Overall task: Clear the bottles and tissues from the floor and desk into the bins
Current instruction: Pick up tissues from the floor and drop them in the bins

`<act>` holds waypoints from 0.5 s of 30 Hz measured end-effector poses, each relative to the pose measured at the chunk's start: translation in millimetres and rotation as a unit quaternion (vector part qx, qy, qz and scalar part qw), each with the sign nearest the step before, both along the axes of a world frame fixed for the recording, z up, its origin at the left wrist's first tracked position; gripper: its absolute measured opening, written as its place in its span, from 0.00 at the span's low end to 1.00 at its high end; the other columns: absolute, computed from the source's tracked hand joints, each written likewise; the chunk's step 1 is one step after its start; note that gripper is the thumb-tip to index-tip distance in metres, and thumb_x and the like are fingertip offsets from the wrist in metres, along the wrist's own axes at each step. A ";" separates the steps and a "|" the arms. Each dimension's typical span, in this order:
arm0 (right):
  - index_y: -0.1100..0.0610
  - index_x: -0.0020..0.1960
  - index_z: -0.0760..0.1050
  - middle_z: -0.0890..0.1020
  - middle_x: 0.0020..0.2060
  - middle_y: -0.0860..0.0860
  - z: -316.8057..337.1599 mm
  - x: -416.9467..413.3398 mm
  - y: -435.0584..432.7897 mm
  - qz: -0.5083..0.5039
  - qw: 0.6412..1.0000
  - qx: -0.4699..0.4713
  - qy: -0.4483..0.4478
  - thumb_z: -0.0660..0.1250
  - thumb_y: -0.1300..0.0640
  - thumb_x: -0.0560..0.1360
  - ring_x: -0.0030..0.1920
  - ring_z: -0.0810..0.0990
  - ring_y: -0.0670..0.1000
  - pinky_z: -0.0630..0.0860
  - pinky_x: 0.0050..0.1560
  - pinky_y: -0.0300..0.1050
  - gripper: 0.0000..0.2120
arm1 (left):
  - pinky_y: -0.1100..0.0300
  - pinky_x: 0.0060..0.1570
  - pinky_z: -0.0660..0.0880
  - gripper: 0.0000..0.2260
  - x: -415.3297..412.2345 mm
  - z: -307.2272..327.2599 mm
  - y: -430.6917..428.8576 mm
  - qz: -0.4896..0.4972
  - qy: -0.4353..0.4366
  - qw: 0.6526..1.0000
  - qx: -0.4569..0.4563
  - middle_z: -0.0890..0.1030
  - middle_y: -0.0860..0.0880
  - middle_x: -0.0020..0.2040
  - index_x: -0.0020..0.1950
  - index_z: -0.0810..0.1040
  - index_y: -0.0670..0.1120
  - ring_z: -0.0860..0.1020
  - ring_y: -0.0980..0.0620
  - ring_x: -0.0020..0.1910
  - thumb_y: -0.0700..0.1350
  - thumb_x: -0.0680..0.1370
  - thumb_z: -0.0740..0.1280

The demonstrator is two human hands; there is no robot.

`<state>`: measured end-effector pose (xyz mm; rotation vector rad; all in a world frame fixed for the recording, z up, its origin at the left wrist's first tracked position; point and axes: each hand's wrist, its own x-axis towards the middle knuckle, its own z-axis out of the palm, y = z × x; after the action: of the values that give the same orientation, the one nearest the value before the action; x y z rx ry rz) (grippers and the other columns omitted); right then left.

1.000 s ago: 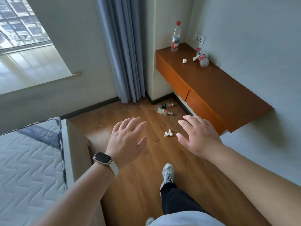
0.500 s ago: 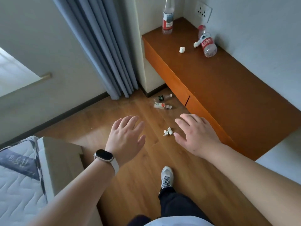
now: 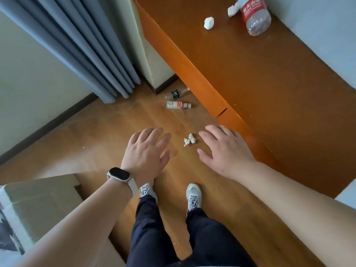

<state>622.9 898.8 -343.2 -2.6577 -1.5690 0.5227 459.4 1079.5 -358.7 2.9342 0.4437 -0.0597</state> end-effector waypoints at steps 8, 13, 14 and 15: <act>0.55 0.64 0.74 0.76 0.60 0.51 -118.5 -0.9 49.4 -0.093 0.995 -0.008 0.027 0.57 0.43 0.74 0.56 0.75 0.57 0.72 0.53 0.53 0.24 | 0.44 0.57 0.71 0.20 34.7 -144.5 56.1 -0.021 0.052 0.995 -0.087 0.76 0.46 0.65 0.66 0.74 0.48 0.74 0.41 0.63 0.54 0.78 0.58; 0.57 0.60 0.75 0.77 0.56 0.53 -240.7 8.2 67.5 -0.121 0.991 -0.007 0.051 0.57 0.44 0.72 0.52 0.76 0.59 0.74 0.50 0.53 0.24 | 0.44 0.58 0.71 0.20 50.3 -262.4 69.4 -0.020 0.091 0.988 -0.124 0.76 0.46 0.65 0.66 0.74 0.49 0.74 0.41 0.63 0.55 0.78 0.59; 0.57 0.60 0.75 0.77 0.56 0.53 -267.8 12.0 69.5 -0.122 0.991 -0.007 0.047 0.57 0.44 0.72 0.53 0.76 0.59 0.74 0.50 0.54 0.24 | 0.44 0.59 0.70 0.19 53.2 -289.7 68.9 -0.017 0.096 0.987 -0.130 0.76 0.47 0.66 0.66 0.74 0.49 0.73 0.41 0.64 0.55 0.78 0.60; 0.56 0.61 0.75 0.77 0.56 0.53 -295.9 15.5 70.8 -0.120 0.992 -0.012 0.046 0.57 0.44 0.73 0.53 0.75 0.59 0.74 0.50 0.54 0.23 | 0.45 0.60 0.69 0.20 55.8 -317.6 67.3 -0.012 0.105 0.985 -0.138 0.75 0.47 0.67 0.67 0.73 0.49 0.72 0.41 0.65 0.54 0.78 0.62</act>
<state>638.4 969.6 -639.1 -2.7441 -1.2059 0.6439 515.2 1146.7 -676.3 2.6700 0.3940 -0.4035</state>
